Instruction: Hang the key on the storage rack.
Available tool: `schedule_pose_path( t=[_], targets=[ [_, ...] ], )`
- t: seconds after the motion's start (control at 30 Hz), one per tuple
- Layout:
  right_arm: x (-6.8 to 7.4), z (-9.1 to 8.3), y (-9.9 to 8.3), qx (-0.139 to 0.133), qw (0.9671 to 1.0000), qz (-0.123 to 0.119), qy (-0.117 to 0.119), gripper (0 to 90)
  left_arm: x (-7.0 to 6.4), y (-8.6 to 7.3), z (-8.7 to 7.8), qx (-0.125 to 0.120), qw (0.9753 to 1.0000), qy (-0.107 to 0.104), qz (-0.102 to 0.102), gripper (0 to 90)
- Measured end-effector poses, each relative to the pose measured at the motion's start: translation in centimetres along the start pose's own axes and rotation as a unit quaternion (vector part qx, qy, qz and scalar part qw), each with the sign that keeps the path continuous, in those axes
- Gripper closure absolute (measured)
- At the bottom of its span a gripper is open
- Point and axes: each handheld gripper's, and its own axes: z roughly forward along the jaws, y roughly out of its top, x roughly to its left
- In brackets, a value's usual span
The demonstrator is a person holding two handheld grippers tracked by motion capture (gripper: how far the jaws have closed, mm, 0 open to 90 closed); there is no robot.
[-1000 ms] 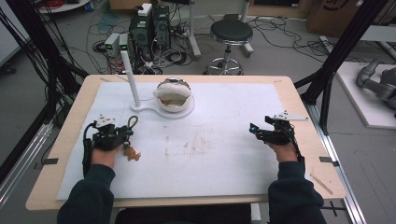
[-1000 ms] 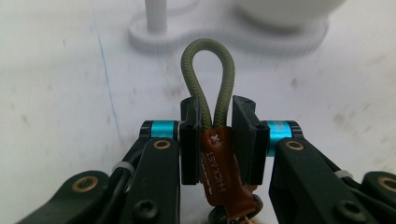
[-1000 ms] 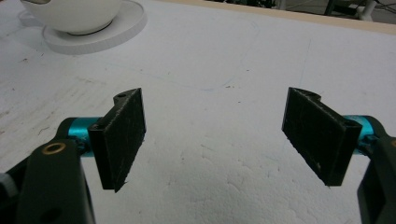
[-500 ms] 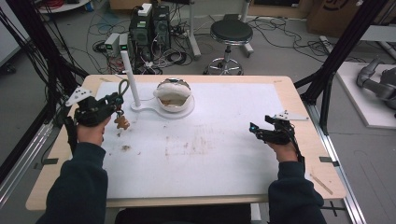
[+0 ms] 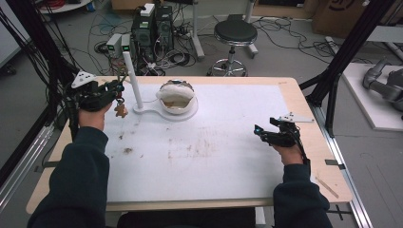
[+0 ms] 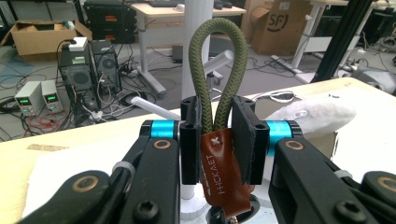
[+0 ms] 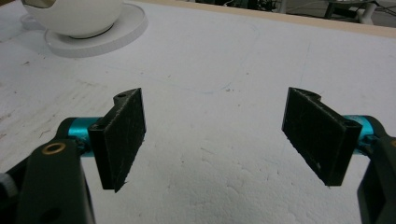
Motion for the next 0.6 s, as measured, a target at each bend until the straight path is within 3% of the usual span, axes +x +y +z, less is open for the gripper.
schedule_pose_path(
  t=[0.13,0.2,0.33,0.47,0.6],
  targets=[
    [0.0,0.0,0.0,0.000,1.0000,-0.002,0.001,21.8,-0.4,0.0,0.1,0.002,1.0000,-0.003,0.008,73.3],
    [0.0,0.1,0.0,0.003,1.0000,0.001,0.001,21.9,-0.5,-0.2,0.6,0.023,0.9997,0.005,0.011,73.3],
    [0.1,0.1,0.0,0.002,1.0000,-0.001,0.001,21.8,-0.1,-0.6,1.2,0.041,0.9991,0.012,0.005,73.3],
    [0.0,0.1,0.0,0.002,1.0000,-0.002,0.002,21.8,0.0,-0.8,1.8,0.043,0.9989,0.014,0.006,73.0],
    [0.0,0.1,0.0,0.003,1.0000,-0.003,0.001,21.9,0.3,-1.1,2.3,0.041,0.9992,0.003,-0.001,70.1]
  ],
)
